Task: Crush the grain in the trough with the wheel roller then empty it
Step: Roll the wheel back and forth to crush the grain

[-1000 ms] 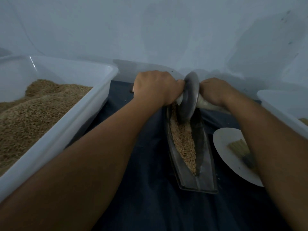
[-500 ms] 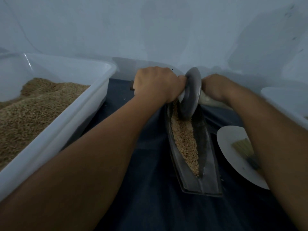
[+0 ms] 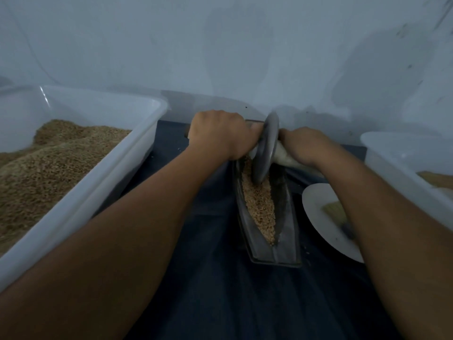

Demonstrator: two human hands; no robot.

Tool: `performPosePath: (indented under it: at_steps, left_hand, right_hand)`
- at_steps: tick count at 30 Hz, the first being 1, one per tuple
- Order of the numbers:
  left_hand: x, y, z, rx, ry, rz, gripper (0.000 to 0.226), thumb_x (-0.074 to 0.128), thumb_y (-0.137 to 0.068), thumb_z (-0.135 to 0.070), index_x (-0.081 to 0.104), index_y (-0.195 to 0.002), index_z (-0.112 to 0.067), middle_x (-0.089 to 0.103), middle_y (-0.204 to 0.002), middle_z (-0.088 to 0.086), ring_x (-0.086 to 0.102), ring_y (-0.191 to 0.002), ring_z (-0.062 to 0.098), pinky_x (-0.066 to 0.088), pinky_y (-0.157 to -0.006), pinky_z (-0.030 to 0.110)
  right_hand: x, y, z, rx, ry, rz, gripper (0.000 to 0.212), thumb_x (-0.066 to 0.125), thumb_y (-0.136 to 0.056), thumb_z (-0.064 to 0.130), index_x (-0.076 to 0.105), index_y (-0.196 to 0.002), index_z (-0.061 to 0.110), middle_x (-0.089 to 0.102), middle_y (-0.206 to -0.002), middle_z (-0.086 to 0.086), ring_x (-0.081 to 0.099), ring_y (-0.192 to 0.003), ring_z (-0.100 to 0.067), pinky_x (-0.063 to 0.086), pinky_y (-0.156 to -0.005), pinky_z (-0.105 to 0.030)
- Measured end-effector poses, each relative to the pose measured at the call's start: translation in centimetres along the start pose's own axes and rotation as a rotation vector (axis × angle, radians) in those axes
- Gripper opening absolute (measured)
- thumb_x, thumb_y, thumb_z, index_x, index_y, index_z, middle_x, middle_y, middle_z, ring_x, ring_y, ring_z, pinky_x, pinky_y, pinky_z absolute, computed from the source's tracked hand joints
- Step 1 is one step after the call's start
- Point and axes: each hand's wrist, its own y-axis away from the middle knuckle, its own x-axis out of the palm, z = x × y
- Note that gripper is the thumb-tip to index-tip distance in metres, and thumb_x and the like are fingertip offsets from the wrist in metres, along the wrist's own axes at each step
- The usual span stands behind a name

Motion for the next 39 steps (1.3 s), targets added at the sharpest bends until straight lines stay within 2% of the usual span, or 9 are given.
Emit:
performPosePath:
  at_steps: [3,6,10,14,17,21,27,31,39]
  left_hand:
    - [0.1,0.3,0.0,0.014,0.009,-0.004,0.067,0.007,-0.086,-0.069,0.052,-0.071,-0.022,0.055,-0.078,0.005,0.044,-0.070,0.024,0.032,-0.063,0.037]
    - [0.1,0.9,0.2,0.004,0.026,0.015,0.067,0.006,-0.085,-0.069,0.053,-0.069,-0.023,0.048,-0.072,0.002,0.044,-0.066,0.024,0.033,-0.063,0.037]
    - [-0.1,1.4,0.3,-0.005,0.041,0.002,0.064,0.010,-0.087,-0.064,0.058,-0.078,-0.023,0.052,-0.079,0.003,0.046,-0.071,0.025,0.033,-0.062,0.036]
    - [-0.5,1.9,-0.2,0.023,0.014,-0.052,0.063,0.008,-0.082,-0.061,0.059,-0.076,-0.024,0.063,-0.084,0.007,0.045,-0.069,0.024,0.028,-0.056,0.033]
    - [-0.7,2.7,-0.4,0.001,0.021,-0.065,0.060,0.009,-0.083,-0.060,0.056,-0.074,-0.024,0.066,-0.087,0.009,0.045,-0.068,0.026,0.033,-0.059,0.035]
    - [-0.8,4.3,-0.6,-0.065,0.038,-0.075,0.061,0.012,-0.089,-0.059,0.061,-0.078,-0.022,0.066,-0.083,0.009,0.048,-0.067,0.028,0.044,-0.066,0.036]
    - [-1.6,6.4,-1.5,-0.114,0.015,-0.069,0.056,0.013,-0.094,-0.058,0.055,-0.079,-0.024,0.060,-0.075,0.007,0.046,-0.064,0.027,0.046,-0.069,0.043]
    - [-2.2,7.3,-2.1,-0.147,-0.015,-0.049,0.054,0.012,-0.094,-0.055,0.054,-0.082,-0.022,0.042,-0.063,0.003,0.042,-0.058,0.024,0.039,-0.063,0.040]
    - [-2.5,7.9,-2.7,-0.133,-0.065,-0.069,0.052,0.014,-0.095,-0.054,0.047,-0.073,-0.021,0.042,-0.061,0.003,0.035,-0.052,0.020,0.023,-0.053,0.035]
  right_hand:
    - [0.3,1.2,-0.1,0.074,-0.057,-0.060,0.060,0.018,-0.092,0.056,0.058,-0.118,0.020,0.059,-0.128,-0.015,0.055,-0.103,-0.032,0.045,-0.088,-0.045]
    - [0.3,2.3,0.7,0.180,-0.086,-0.149,0.048,0.021,-0.091,0.058,0.054,-0.098,0.024,0.062,-0.121,-0.013,0.048,-0.084,-0.027,0.034,-0.067,-0.037]
    - [0.4,3.4,1.2,0.178,-0.077,-0.184,0.040,0.021,-0.093,0.052,0.051,-0.085,0.026,0.062,-0.110,-0.009,0.038,-0.066,-0.019,0.021,-0.055,-0.030]
    - [1.3,5.0,0.9,0.151,-0.083,-0.270,0.040,0.024,-0.096,0.044,0.057,-0.087,0.024,0.063,-0.109,-0.009,0.039,-0.076,-0.023,0.022,-0.057,-0.030]
    - [1.8,5.6,1.1,0.113,-0.015,-0.336,0.039,0.028,-0.097,0.039,0.060,-0.087,0.019,0.051,-0.084,-0.008,0.038,-0.070,-0.024,0.028,-0.060,-0.032]
    - [1.9,5.9,1.3,0.117,-0.053,-0.396,0.043,0.025,-0.093,0.046,0.053,-0.072,0.021,0.037,-0.066,0.006,0.031,-0.056,-0.014,0.019,-0.052,-0.028]
    - [2.0,6.6,0.8,-0.012,-0.061,-0.428,0.040,0.022,-0.092,0.046,0.051,-0.076,0.024,0.049,-0.082,-0.001,0.040,-0.073,-0.023,0.028,-0.064,-0.034]
    - [2.1,6.7,0.5,-0.079,-0.124,-0.422,0.052,0.016,-0.085,0.049,0.062,-0.095,0.025,0.066,-0.104,-0.005,0.051,-0.084,-0.026,0.034,-0.070,-0.036]
    - [2.3,6.9,0.3,-0.139,-0.166,-0.441,0.060,0.014,-0.085,0.047,0.064,-0.106,0.021,0.068,-0.110,-0.010,0.060,-0.098,-0.033,0.046,-0.078,-0.040]
